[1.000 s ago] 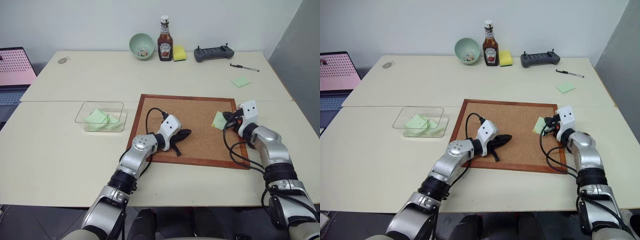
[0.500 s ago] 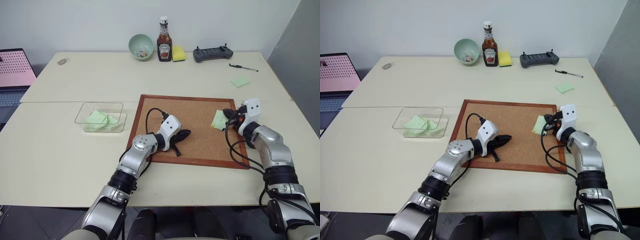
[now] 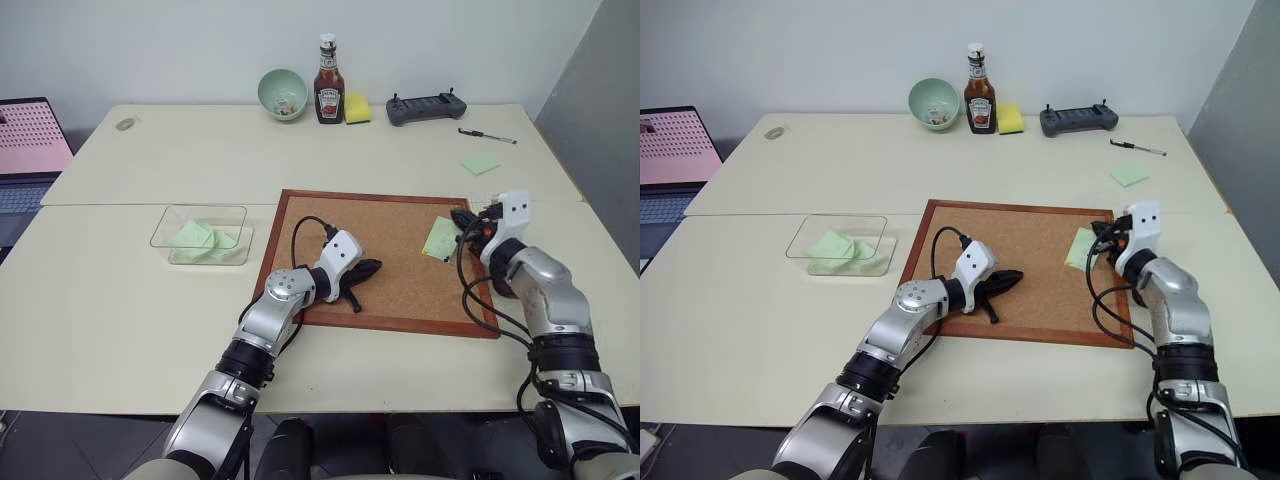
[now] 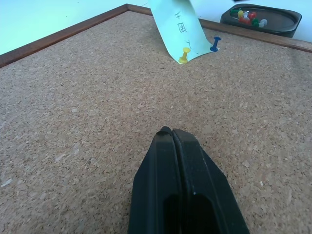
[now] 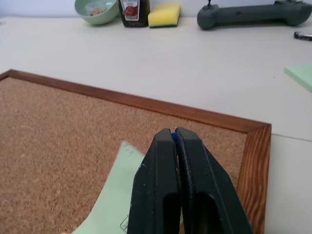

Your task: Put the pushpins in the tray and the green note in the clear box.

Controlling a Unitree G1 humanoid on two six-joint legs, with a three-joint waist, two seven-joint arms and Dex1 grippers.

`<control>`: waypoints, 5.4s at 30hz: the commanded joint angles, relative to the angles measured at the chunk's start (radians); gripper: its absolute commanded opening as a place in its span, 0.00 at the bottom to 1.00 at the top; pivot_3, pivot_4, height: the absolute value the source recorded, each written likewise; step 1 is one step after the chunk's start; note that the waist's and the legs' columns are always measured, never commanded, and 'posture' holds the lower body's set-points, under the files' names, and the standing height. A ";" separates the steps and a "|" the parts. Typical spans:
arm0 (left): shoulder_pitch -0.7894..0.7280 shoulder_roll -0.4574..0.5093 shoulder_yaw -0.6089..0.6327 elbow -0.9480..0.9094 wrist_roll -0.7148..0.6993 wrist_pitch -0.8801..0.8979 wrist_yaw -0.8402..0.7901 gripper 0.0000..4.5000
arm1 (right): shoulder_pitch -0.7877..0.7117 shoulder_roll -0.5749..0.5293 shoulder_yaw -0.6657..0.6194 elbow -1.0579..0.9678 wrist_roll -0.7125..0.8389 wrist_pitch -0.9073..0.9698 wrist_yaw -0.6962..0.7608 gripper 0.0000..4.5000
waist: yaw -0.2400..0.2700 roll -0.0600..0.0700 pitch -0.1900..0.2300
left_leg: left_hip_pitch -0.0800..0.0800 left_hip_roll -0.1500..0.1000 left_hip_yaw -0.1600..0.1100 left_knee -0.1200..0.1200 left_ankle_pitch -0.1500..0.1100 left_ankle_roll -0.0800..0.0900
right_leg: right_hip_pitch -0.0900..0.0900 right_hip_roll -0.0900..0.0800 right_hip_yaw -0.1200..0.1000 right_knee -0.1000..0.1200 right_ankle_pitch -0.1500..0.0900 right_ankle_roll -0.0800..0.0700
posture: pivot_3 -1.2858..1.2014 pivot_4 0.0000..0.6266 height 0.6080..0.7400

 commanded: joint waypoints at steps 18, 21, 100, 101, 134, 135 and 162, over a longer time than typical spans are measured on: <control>0.005 -0.011 -0.016 0.075 0.023 -0.012 -0.013 0.00 | 0.438 -0.327 -0.165 -0.444 0.016 0.065 0.123 0.00 | 0.003 0.002 -0.001 | 0.003 0.000 0.000 -0.001 0.000 0.000 | 0.004 0.000 0.000 -0.002 0.000 0.001 | 0.52 0.24 1.00; -0.001 -0.010 -0.018 0.086 0.025 -0.020 -0.020 0.00 | 0.513 -0.377 -0.146 -0.427 -0.049 0.031 0.136 0.00 | 0.002 0.003 -0.002 | 0.004 0.000 0.001 -0.001 0.000 0.000 | 0.005 0.000 0.001 -0.003 -0.001 0.001 | 0.52 0.24 1.00; -0.010 -0.017 -0.010 0.103 0.031 -0.033 -0.003 0.00 | 0.197 -0.219 0.162 -0.303 0.017 0.167 0.236 1.00 | 0.004 0.003 -0.002 | 0.005 0.000 0.000 -0.001 0.000 0.000 | 0.007 0.000 -0.001 -0.004 -0.001 0.002 | 0.52 0.24 1.00; -0.009 -0.017 -0.010 0.101 0.031 -0.032 -0.003 0.00 | 0.186 -0.218 0.164 -0.279 0.007 0.154 0.240 1.00 | 0.005 0.003 -0.002 | 0.005 0.000 0.000 -0.001 0.000 0.000 | 0.006 0.000 -0.001 -0.004 -0.001 0.002 | 0.52 0.24 1.00; 0.004 -0.009 -0.019 0.084 0.036 -0.027 -0.001 0.00 | 0.144 -0.252 0.117 -0.175 -0.013 0.084 0.293 0.01 | 0.003 0.003 -0.002 | 0.005 0.000 0.000 -0.001 0.000 0.000 | 0.006 0.000 0.000 -0.004 -0.001 0.002 | 0.52 0.24 1.00; 0.006 -0.008 -0.019 0.083 0.036 -0.027 -0.002 0.00 | 0.145 -0.251 0.116 -0.178 -0.013 0.084 0.293 0.01 | 0.003 0.003 -0.002 | 0.005 0.000 0.000 -0.001 0.000 0.000 | 0.006 0.000 0.000 -0.004 -0.001 0.002 | 0.52 0.24 1.00; 0.006 -0.015 -0.014 0.087 0.041 -0.028 0.004 0.00 | 0.153 -0.258 0.158 -0.148 -0.119 -0.004 0.300 0.42 | 0.003 0.003 -0.002 | 0.005 0.000 0.000 -0.001 0.000 0.000 | 0.006 0.000 -0.001 -0.005 -0.001 0.002 | 0.52 0.24 1.00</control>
